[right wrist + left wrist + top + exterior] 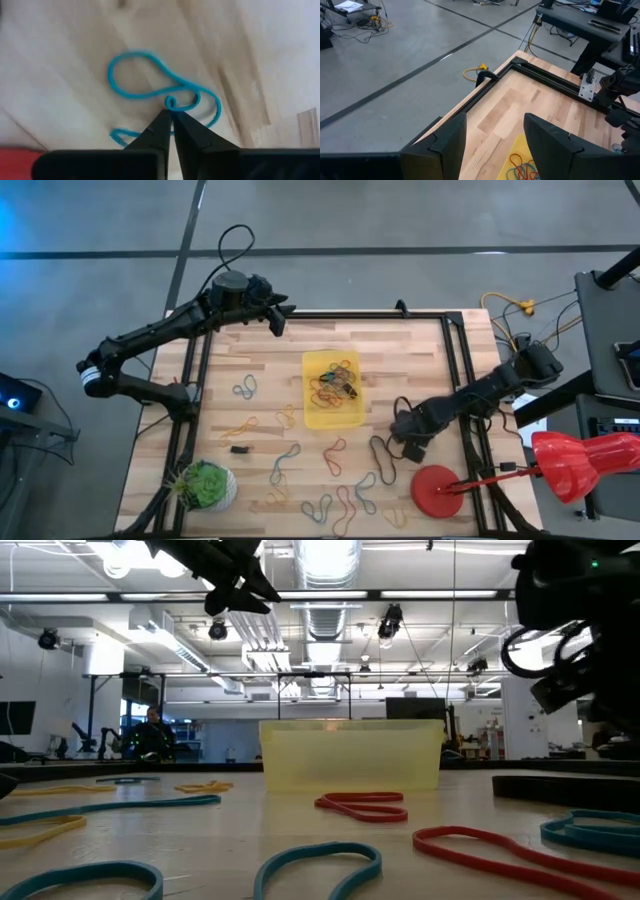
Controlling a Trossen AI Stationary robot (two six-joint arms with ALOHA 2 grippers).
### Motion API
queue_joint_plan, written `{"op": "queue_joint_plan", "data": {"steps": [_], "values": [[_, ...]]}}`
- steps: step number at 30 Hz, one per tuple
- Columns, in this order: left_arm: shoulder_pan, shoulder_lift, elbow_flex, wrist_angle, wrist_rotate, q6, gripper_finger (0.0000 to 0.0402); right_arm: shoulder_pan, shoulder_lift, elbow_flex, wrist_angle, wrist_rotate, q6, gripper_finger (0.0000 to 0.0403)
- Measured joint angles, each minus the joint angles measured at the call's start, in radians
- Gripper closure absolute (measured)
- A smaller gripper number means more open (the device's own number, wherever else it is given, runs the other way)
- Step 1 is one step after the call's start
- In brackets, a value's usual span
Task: Pick and place rubber bands into bin
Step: Put the blue rubber band into the yellow bin, then put the large black rubber band into the yellow bin
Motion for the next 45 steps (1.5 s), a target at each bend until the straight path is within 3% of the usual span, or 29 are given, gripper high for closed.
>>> {"op": "queue_joint_plan", "data": {"steps": [5, 10, 15, 18, 22, 31, 40, 45], "values": [[0.0, 0.003, 0.0, 0.003, 0.0, 0.0, 0.0219, -0.059, -0.039, 0.036, 0.053, 0.206, 0.095, 0.0395], [0.0, 0.011, 0.0, 0.006, 0.0, 0.0, 0.0219, -0.171, -0.115, 0.097, 0.056, 0.326, 0.126, 0.0395], [0.0, 0.014, 0.0, 0.023, 0.001, 0.0, 0.0219, -0.295, -0.175, 0.209, 0.058, 0.424, 0.043, 0.0395], [0.0, 0.014, 0.0, 0.021, 0.001, 0.0, 0.0219, -0.365, -0.177, 0.3, 0.125, 0.455, -0.087, 0.0395], [0.0, 0.015, 0.0, 0.021, 0.001, 0.0, 0.0219, -0.445, -0.119, 0.442, 0.237, 0.371, -0.273, 0.0395], [0.0, 0.016, -0.001, 0.02, 0.001, 0.001, 0.0219, -0.488, 0.146, 0.67, 0.223, 0.14, -0.443, 0.0395], [0.0, 0.016, -0.002, -0.002, 0.003, 0.001, 0.0219, -0.531, 0.192, 0.697, 0.185, 0.125, -0.476, 0.0392], [0.0, 0.015, -0.002, -0.019, 0.003, 0.001, 0.0219, -0.517, 0.208, 0.697, 0.093, 0.035, -0.473, 0.0353]]}}
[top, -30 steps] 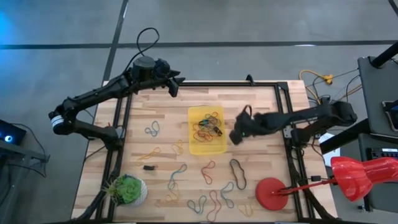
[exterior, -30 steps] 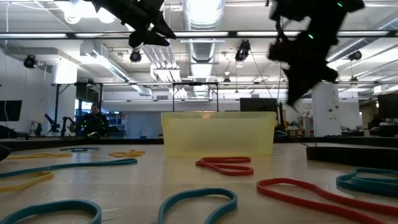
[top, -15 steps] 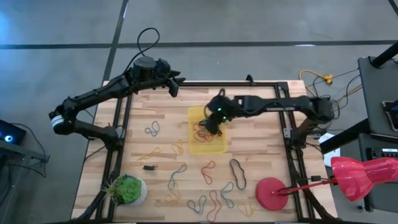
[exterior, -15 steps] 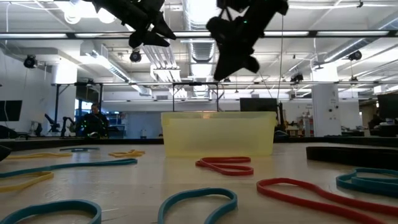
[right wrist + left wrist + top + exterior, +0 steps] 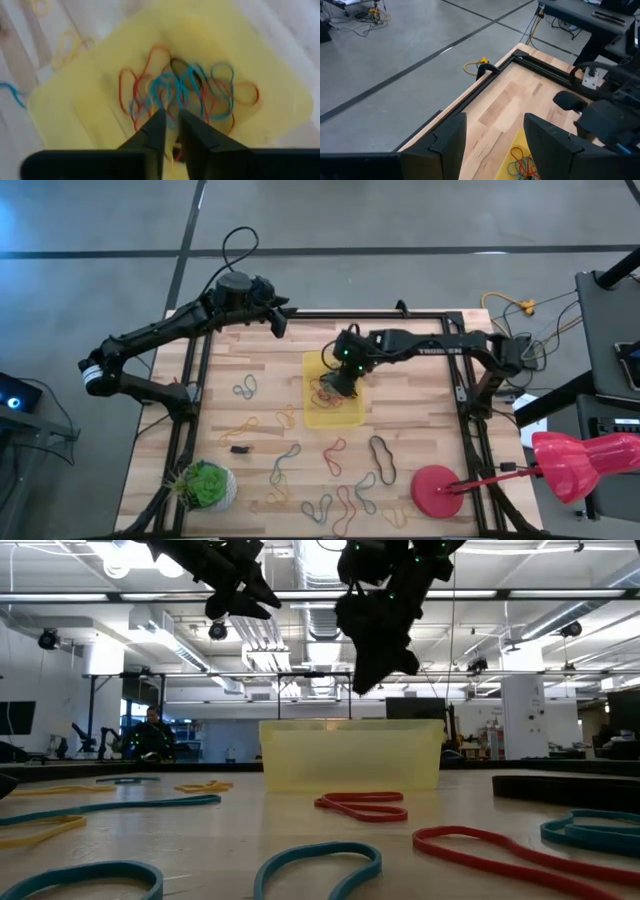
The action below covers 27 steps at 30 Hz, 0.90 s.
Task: Pick and place rubber bands into bin
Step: Put the large black rubber band into the yellow bin
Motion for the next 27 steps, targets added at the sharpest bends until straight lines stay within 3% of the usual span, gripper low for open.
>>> {"op": "queue_joint_plan", "data": {"steps": [9, 20, 27], "values": [[0.0, 0.0, 0.0, -0.023, 0.0, 0.013, 0.0219, 0.192, -0.011, -0.06, -0.166, 0.033, -0.107, 0.0246], [0.0, 0.0, -0.002, -0.031, 0.0, 0.061, 0.0219, 0.488, -0.012, -0.191, -0.163, 0.053, 0.258, 0.0202], [0.0, 0.0, -0.002, -0.031, 0.0, 0.061, 0.0219, 0.527, -0.012, -0.264, -0.151, 0.08, 0.491, 0.0202]]}}
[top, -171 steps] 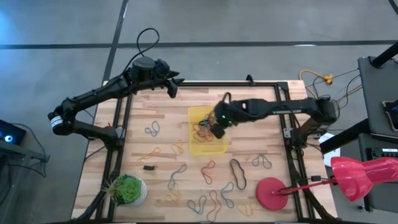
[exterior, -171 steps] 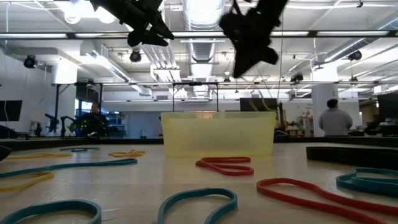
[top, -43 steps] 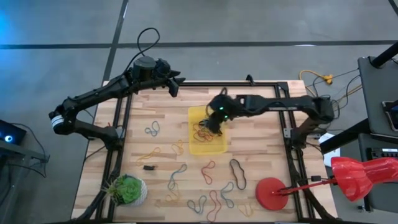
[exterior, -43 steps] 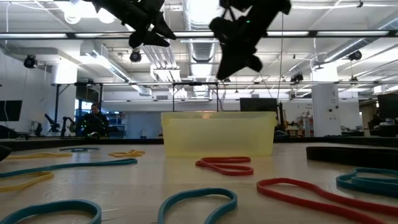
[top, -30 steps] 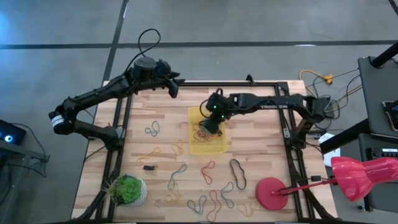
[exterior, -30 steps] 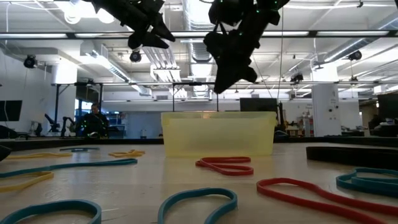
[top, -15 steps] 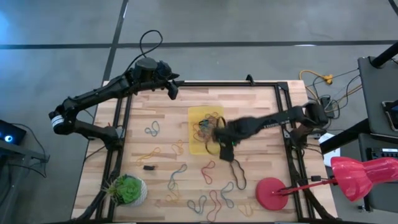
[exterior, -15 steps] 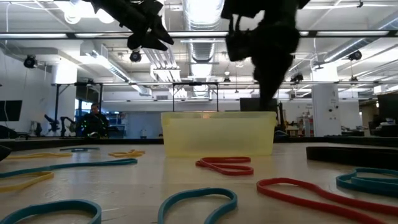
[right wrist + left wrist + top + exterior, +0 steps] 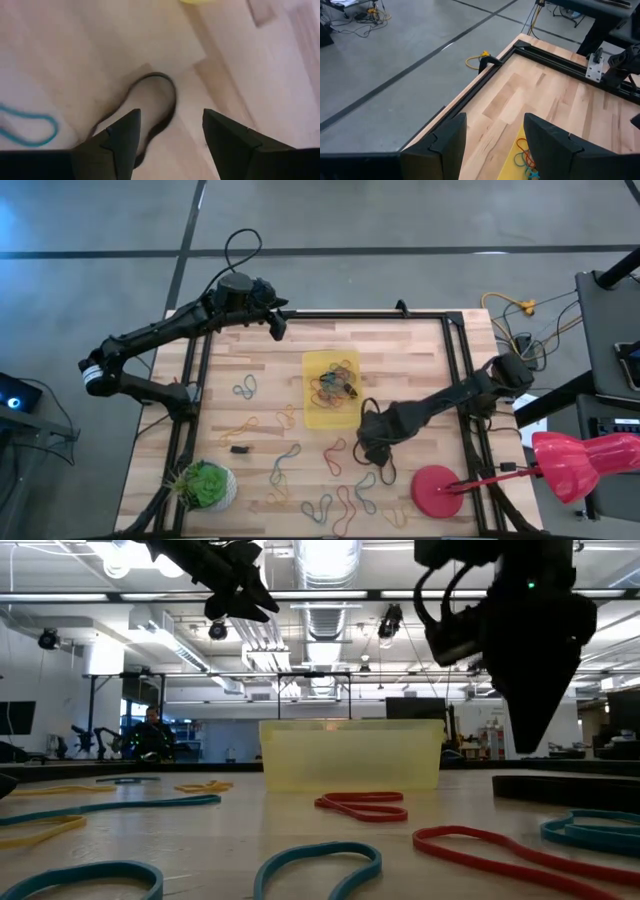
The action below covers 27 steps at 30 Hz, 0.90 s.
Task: Pick and place rubber bands into bin
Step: Put the large black rubber band into the yellow bin
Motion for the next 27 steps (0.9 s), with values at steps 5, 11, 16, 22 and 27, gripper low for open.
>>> {"op": "queue_joint_plan", "data": {"steps": [5, 11, 16, 22, 27], "values": [[0.0, 0.0, 0.0, 0.0, 0.0, 0.0, 0.0219, 0.003, 0.0, -0.073, 0.112, -0.037, 0.002, 0.0202], [0.0, 0.0, 0.0, 0.0, 0.0, 0.0, 0.0219, 0.0, -0.001, -0.155, 0.139, -0.028, 0.031, 0.0204], [0.0, 0.0, 0.0, 0.0, 0.0, 0.0, 0.0219, -0.001, -0.007, -0.193, 0.16, -0.027, 0.03, 0.0245], [0.0, 0.0, 0.0, 0.01, -0.001, 0.0, 0.0219, -0.012, -0.006, -0.198, 0.167, -0.032, 0.114, 0.0356], [0.0, 0.004, 0.0, 0.016, -0.001, -0.001, 0.0219, -0.015, -0.025, -0.148, 0.142, -0.011, 0.129, 0.0393]]}}
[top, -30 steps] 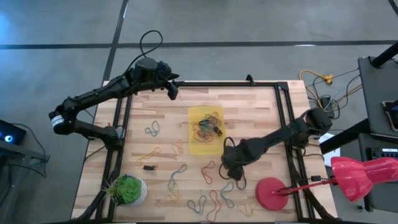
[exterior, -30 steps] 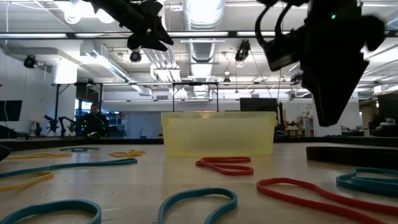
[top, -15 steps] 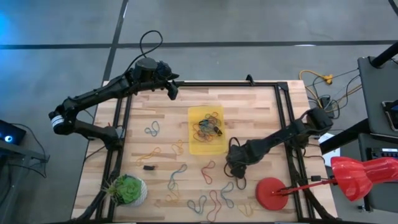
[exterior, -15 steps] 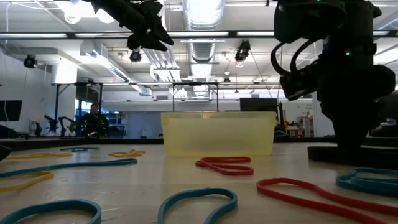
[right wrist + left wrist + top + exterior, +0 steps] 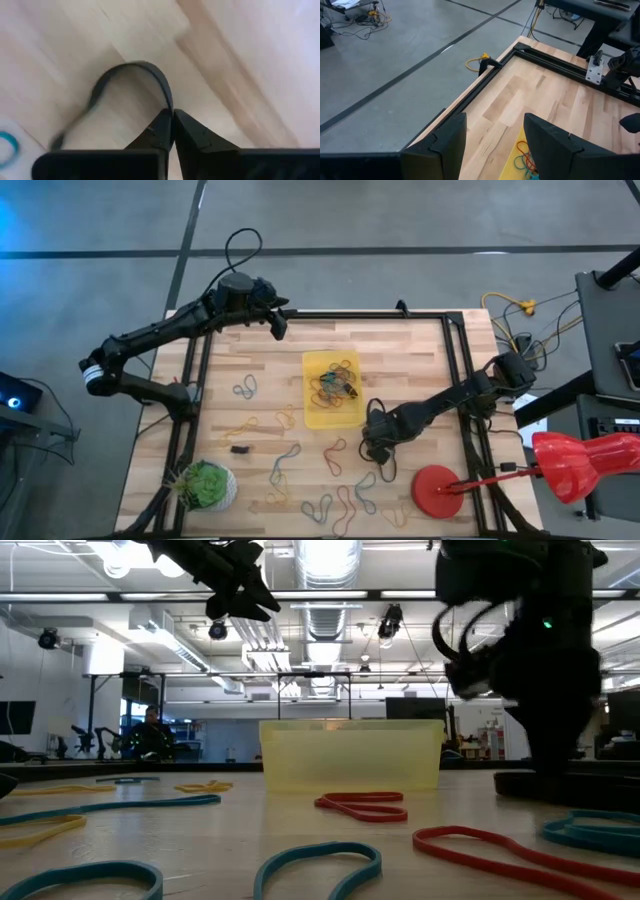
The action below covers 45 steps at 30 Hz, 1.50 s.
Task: Pick and place rubber bands into bin
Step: Put the large black rubber band into the yellow bin
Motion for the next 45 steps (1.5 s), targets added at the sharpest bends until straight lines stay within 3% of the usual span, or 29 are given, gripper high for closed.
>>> {"op": "queue_joint_plan", "data": {"steps": [6, 10, 17, 23, 33, 39, 45], "values": [[0.0, 0.0, 0.0, 0.002, 0.0, 0.0, 0.0219, -0.034, -0.091, 0.14, -0.199, 0.194, 0.008, 0.0395], [0.0, 0.0, 0.0, 0.002, 0.0, 0.0, 0.0219, -0.117, -0.147, 0.249, -0.211, 0.3, -0.105, 0.0395], [0.0, 0.001, 0.0, 0.002, 0.0, 0.0, 0.0219, -0.285, -0.101, 0.383, -0.142, 0.29, -0.369, 0.0395], [0.0, 0.001, 0.0, -0.023, 0.001, 0.0, 0.0219, -0.362, 0.006, 0.443, -0.016, 0.156, -0.553, 0.0395], [0.0, 0.0, -0.003, -0.256, -0.006, 0.102, 0.0219, -0.38, 0.131, 0.607, -0.007, 0.106, -0.672, 0.0395], [0.0, -0.001, -0.023, -0.384, -0.058, 0.105, 0.0219, -0.378, 0.188, 0.652, 0.006, 0.081, -0.658, 0.0394], [0.0, -0.013, -0.103, -0.415, -0.061, 0.106, 0.0219, -0.361, 0.251, 0.647, -0.176, 0.076, -0.553, 0.039]]}}
